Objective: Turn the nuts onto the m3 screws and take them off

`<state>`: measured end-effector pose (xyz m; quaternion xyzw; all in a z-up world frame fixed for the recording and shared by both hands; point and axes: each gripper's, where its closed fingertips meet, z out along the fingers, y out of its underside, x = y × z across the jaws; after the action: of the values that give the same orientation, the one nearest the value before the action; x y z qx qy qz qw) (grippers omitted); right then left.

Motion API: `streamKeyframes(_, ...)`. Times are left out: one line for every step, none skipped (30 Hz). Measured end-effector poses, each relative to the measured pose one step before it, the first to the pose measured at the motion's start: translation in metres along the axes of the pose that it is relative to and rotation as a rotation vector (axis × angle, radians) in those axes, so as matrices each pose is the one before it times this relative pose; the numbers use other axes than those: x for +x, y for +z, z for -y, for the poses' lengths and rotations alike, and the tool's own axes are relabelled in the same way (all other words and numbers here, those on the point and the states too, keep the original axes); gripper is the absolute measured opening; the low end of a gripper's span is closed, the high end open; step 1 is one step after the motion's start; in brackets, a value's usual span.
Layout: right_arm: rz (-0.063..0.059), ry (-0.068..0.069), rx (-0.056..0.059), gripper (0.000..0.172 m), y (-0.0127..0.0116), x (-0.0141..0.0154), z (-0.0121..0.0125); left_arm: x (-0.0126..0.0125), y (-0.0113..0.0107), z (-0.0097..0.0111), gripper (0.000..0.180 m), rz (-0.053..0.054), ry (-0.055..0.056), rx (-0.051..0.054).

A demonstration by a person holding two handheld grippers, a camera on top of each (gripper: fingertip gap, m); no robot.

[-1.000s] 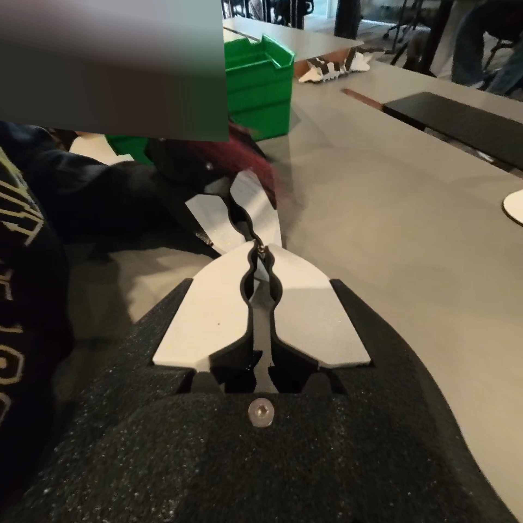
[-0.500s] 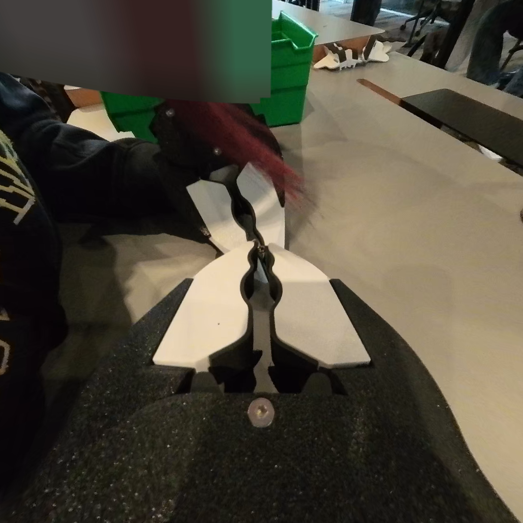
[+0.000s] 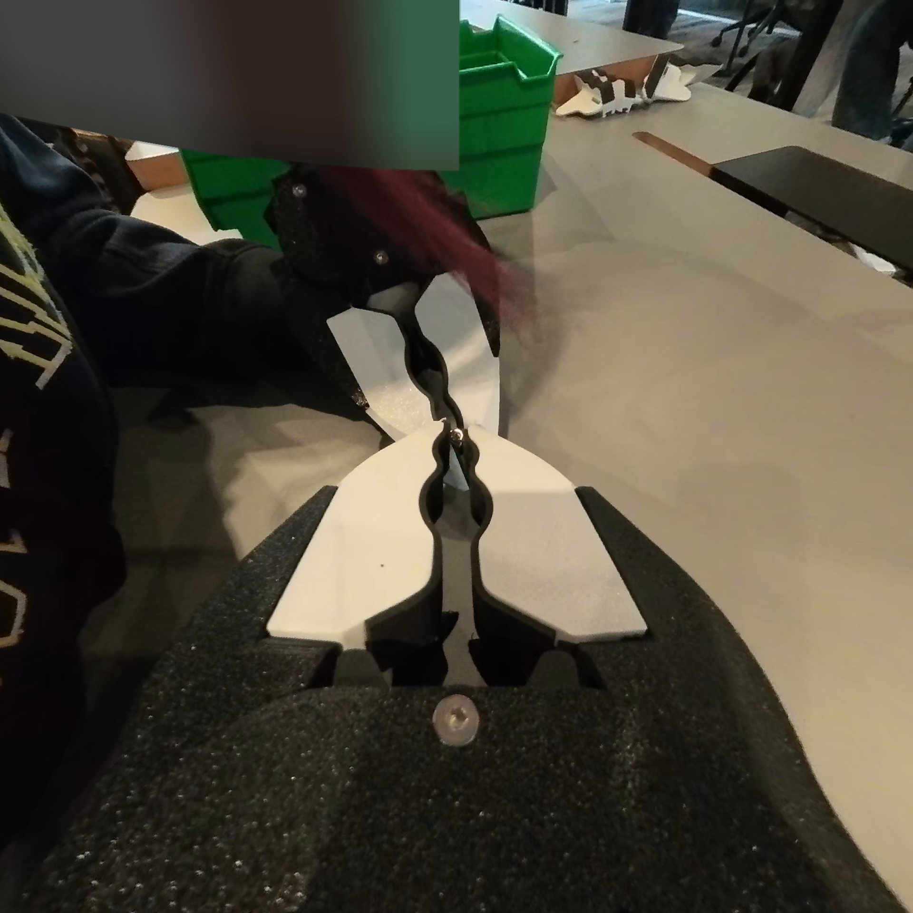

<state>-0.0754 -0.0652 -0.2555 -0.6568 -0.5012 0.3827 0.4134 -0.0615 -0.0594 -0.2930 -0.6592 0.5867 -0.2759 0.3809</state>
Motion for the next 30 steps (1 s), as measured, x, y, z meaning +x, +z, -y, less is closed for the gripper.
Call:
streamKeyframes(0.0007, 0.0018, 0.0005, 0.004, -0.00003, 0.00000, 0.00006, 0.00025, 0.00004, 0.00004, 0.001, -0.0009, 0.0012, -0.0001)
streamKeyframes(0.0011, 0.0019, 0.0006, 0.004, 0.00002, -0.00006, -0.00001, 0.00039, -0.00003, 0.00004, 0.001, -0.0017, 0.0018, 0.0003)
streamKeyframes(0.0022, 0.0020, -0.0015, 0.004, 0.00019, -0.00016, -0.00027, 0.00045, -0.00002, 0.00005, 0.001, -0.0024, 0.0023, 0.0004)
streamKeyframes(0.0024, 0.0031, -0.0002, 0.004, 0.00036, -0.00025, -0.00028, 0.00024, 0.00003, 0.00006, 0.001, -0.0007, 0.0022, 0.0000)
streamKeyframes(0.0015, 0.0020, -0.0002, 0.004, 0.00035, -0.00013, -0.00029, 0.00006, 0.00008, -0.00007, 0.001, 0.0004, 0.0015, -0.0004)
streamKeyframes(0.0009, 0.0012, 0.0010, 0.004, 0.00008, 0.00003, -0.00006, 0.00007, -0.00002, -0.00009, 0.001, 0.0000, 0.0006, -0.0011)
streamKeyframes(0.0021, 0.0022, 0.0000, 0.004, -0.00005, 0.00002, -0.00019, 0.00004, 0.00015, -0.00009, 0.001, -0.0001, 0.0002, -0.0009)
streamKeyframes(0.0029, 0.0031, 0.0001, 0.004, -0.00008, -0.00015, -0.00008, 0.00015, 0.00009, -0.00008, 0.001, -0.0004, 0.0003, -0.0004)
streamKeyframes(0.0016, 0.0014, 0.0003, 0.004, -0.00008, 0.00003, -0.00007, 0.00010, -0.00005, -0.00005, 0.001, -0.0002, 0.0003, -0.0004)
streamKeyframes(0.0009, 0.0008, -0.0003, 0.004, 0.00006, -0.00005, -0.00021, -0.00002, 0.00015, -0.00013, 0.001, -0.0003, -0.0001, -0.0012)
streamKeyframes(0.0007, 0.0004, -0.0006, 0.004, 0.00006, 0.00009, -0.00023, 0.00009, 0.00008, -0.00021, 0.001, -0.0004, -0.0001, -0.0019)
streamKeyframes(0.0011, 0.0007, -0.0006, 0.005, 0.00008, -0.00006, -0.00034, 0.00012, 0.00019, -0.00027, 0.001, 0.0000, 0.0005, -0.0021)
streamKeyframes(0.0015, 0.0016, -0.0007, 0.005, 0.00001, 0.00004, -0.00036, 0.00009, 0.00019, -0.00016, 0.001, 0.0002, 0.0008, -0.0024)
streamKeyframes(0.0012, 0.0014, -0.0002, 0.005, 0.00000, -0.00001, -0.00020, 0.00009, 0.00019, -0.00026, 0.001, 0.0002, 0.0006, -0.0021)
streamKeyframes(0.0014, 0.0016, 0.0002, 0.005, 0.00007, 0.00006, -0.00024, 0.00001, 0.00012, -0.00015, 0.001, 0.0000, 0.0004, -0.0014)
streamKeyframes(0.0012, 0.0018, 0.0007, 0.005, 0.00002, -0.00006, 0.00000, 0.00012, 0.00006, -0.00013, 0.001, -0.0001, 0.0002, -0.0008)
streamKeyframes(0.0011, 0.0015, 0.0009, 0.005, -0.00002, 0.00000, -0.00010, 0.00003, -0.00002, -0.00004, 0.001, -0.0002, -0.0001, -0.0003)
streamKeyframes(0.0012, 0.0015, 0.0004, 0.005, -0.00001, -0.00013, -0.00005, 0.00008, -0.00001, -0.00002, 0.001, -0.0005, -0.0002, -0.0001)
streamKeyframes(0.0009, 0.0015, -0.0003, 0.005, 0.00001, -0.00003, 0.00000, 0.00006, 0.00005, 0.00001, 0.001, -0.0003, -0.0002, -0.0004)
streamKeyframes(0.0004, 0.0009, 0.0001, 0.005, -0.00002, 0.00011, -0.00007, -0.00002, -0.00002, -0.00004, 0.000, 0.0001, 0.0000, -0.0003)
streamKeyframes(0.0000, -0.0008, 0.0004, 0.005, 0.00000, -0.00014, 0.00002, 0.00005, -0.00005, 0.00009, 0.000, -0.0003, -0.0003, 0.0001)
streamKeyframes(-0.0005, -0.0023, 0.0007, 0.005, -0.00012, -0.00005, 0.00010, 0.00004, -0.00006, 0.00014, 0.000, -0.0008, -0.0008, 0.0008)
streamKeyframes(-0.0020, -0.0046, 0.0011, 0.006, -0.00004, -0.00001, 0.00012, 0.00007, -0.00025, 0.00027, 0.000, -0.0005, -0.0011, 0.0026)
streamKeyframes(0.0014, -0.0043, 0.0017, 0.007, 0.00010, -0.00049, 0.00024, -0.00016, -0.00042, 0.00046, 0.000, -0.0002, -0.0019, 0.0037)
streamKeyframes(0.0012, -0.0013, 0.0029, 0.009, 0.00008, -0.00048, 0.00049, -0.00011, -0.00044, 0.00040, 0.000, -0.0009, -0.0028, 0.0032)
streamKeyframes(0.0017, -0.0012, 0.0024, 0.009, -0.00012, -0.00041, 0.00038, -0.00008, -0.00016, 0.00027, 0.000, -0.0008, -0.0024, 0.0020)
streamKeyframes(0.0010, -0.0008, -0.0003, 0.010, -0.00004, -0.00017, -0.00006, -0.00007, -0.00013, 0.00008, 0.001, -0.0006, -0.0012, 0.0008)
streamKeyframes(0.0001, -0.0003, 0.0009, 0.011, -0.00012, 0.00005, 0.00005, 0.00005, -0.00007, 0.00009, 0.001, 0.0003, 0.0001, 0.0001)
streamKeyframes(-0.0003, -0.0008, 0.0040, 0.012, -0.00054, 0.00012, 0.00042, 0.00004, -0.00005, -0.00003, 0.001, 0.0008, 0.0008, -0.0002)
streamKeyframes(0.0025, -0.0015, 0.0064, 0.013, -0.00066, -0.00024, 0.00062, 0.00005, -0.00002, 0.00002, 0.001, 0.0008, 0.0006, 0.0002)
